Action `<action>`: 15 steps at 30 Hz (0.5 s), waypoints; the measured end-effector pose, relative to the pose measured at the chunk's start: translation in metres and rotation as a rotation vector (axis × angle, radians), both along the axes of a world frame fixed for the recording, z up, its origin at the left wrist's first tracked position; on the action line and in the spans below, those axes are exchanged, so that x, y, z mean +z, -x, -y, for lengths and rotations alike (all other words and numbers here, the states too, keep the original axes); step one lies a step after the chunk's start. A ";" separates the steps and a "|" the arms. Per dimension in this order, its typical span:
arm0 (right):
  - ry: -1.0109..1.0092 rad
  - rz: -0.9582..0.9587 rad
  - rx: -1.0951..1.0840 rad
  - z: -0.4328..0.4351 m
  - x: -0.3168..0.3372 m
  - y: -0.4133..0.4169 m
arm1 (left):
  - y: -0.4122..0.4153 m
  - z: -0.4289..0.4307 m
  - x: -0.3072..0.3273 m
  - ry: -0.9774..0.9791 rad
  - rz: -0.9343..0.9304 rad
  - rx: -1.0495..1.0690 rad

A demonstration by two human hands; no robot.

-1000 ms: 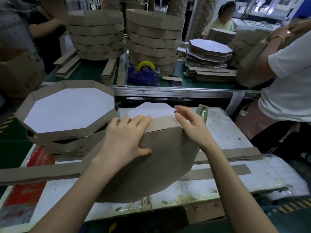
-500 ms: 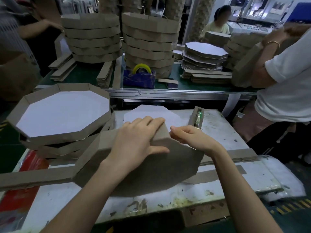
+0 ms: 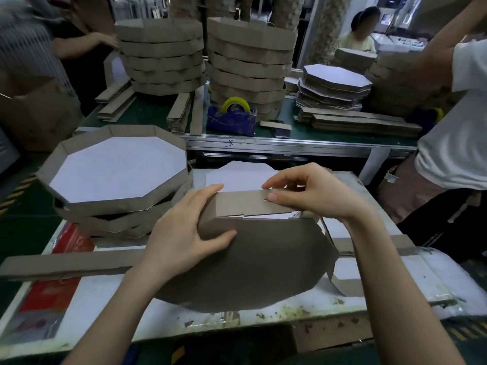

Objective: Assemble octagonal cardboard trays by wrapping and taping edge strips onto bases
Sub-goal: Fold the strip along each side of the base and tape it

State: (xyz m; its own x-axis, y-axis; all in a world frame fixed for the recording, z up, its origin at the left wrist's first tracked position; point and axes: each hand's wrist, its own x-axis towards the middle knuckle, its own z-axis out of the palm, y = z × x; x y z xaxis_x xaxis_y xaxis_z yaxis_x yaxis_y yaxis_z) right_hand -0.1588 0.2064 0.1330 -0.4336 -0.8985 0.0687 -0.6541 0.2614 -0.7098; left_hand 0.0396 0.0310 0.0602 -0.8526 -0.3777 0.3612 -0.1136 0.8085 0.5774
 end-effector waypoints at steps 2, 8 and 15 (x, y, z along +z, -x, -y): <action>-0.034 -0.038 0.000 0.006 -0.004 -0.005 | 0.001 -0.001 0.001 0.011 -0.017 -0.010; -0.097 0.058 -0.045 0.006 -0.015 -0.012 | 0.009 0.002 0.003 -0.031 -0.044 -0.102; -0.039 0.096 -0.090 0.004 -0.008 -0.018 | 0.009 0.001 0.003 -0.018 -0.064 -0.106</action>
State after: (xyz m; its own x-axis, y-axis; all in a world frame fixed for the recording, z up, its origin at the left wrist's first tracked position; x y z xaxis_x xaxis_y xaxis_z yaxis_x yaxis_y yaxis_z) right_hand -0.1409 0.2025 0.1247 -0.5152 -0.8570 -0.0112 -0.5563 0.3442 -0.7563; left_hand 0.0302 0.0300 0.0636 -0.8637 -0.2937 0.4096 0.0093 0.8033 0.5955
